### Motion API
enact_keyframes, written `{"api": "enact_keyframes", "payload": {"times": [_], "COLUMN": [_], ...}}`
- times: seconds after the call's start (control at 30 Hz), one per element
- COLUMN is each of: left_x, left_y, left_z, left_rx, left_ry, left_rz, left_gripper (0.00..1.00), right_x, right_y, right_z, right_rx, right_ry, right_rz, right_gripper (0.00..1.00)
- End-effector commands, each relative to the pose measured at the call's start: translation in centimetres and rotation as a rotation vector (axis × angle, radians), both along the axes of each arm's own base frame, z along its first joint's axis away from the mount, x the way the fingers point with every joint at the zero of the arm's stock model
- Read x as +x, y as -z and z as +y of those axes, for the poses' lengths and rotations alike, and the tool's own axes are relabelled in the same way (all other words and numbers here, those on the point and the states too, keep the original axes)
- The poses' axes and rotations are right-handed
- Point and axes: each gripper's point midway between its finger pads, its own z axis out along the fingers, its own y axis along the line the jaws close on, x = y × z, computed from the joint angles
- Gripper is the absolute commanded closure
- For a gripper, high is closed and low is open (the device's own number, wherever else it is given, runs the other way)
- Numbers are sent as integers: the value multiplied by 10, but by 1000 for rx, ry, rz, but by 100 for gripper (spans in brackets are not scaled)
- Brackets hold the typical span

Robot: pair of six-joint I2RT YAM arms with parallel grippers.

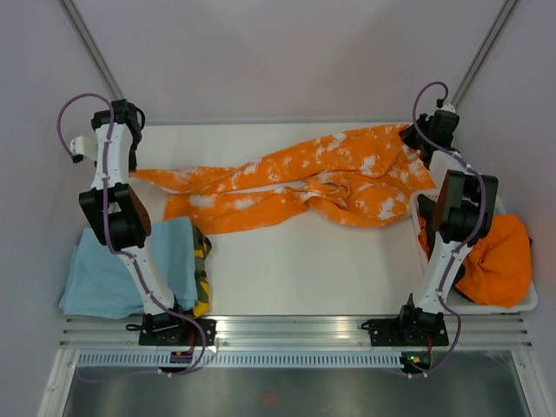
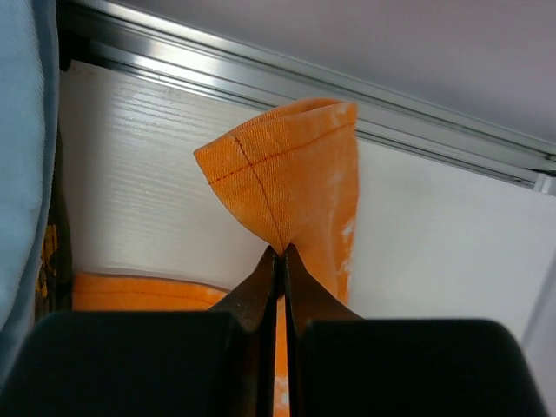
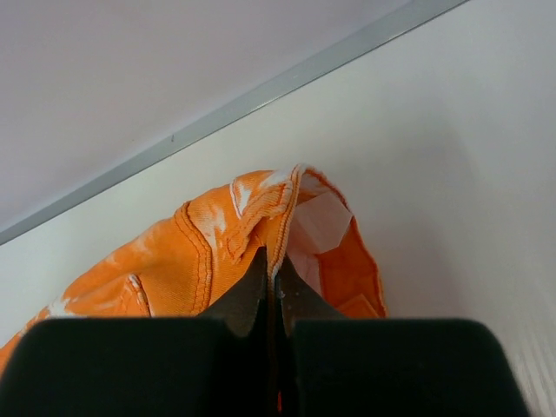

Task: Fold and stack the trousers
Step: Flatten the trousers out

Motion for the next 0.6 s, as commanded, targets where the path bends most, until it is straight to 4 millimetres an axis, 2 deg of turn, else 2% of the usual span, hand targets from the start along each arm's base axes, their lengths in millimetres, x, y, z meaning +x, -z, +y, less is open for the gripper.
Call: {"api": "enact_keyframes", "payload": {"times": [0.0,0.03,0.07,0.1,0.13,0.23,0.27,0.3,0.37,0.4,0.43,0.47,0.5,0.57], "left_x": [-66,-74,-82,-89,-96,-108,-104,-102,-96,-93,-92,-90,-84,-76], "left_y": [-60,-73,-69,-71,-78,-71,-53,-45,-15,-9,-2,2,9,16], "left_z": [-5,-8,-12,-12,-7,14,19,23,26,26,25,25,28,32], "left_rx": [54,58,42,46,91,171,159,152,99,91,78,77,75,76], "left_ry": [40,51,66,63,55,46,55,72,85,80,72,67,73,99], "left_rz": [110,88,114,116,121,238,307,352,429,432,432,436,453,485], "left_gripper": [98,98,98,98,98,98,98,98,98,98,98,98,98,98], "right_x": [-9,-14,-19,-24,-30,-37,-37,-34,-26,-19,-14,-11,-5,0], "right_y": [-64,-64,-76,-76,-73,-64,-63,-65,-51,-57,-44,-44,-52,-53], "right_z": [0,1,0,-2,-8,-18,-20,-21,-24,-26,-26,-23,-22,-16], "right_rx": [-5,-2,-6,-6,-6,-5,-4,-1,-2,-7,-9,-19,-25,-27], "right_ry": [19,26,41,58,104,175,180,183,184,180,167,131,115,64], "right_rz": [-157,-156,-175,-167,-141,-112,-109,-108,-66,-59,-27,-22,-34,-39], "right_gripper": [100,100,100,100,100,100,100,100,100,100,100,100,100,95]}}
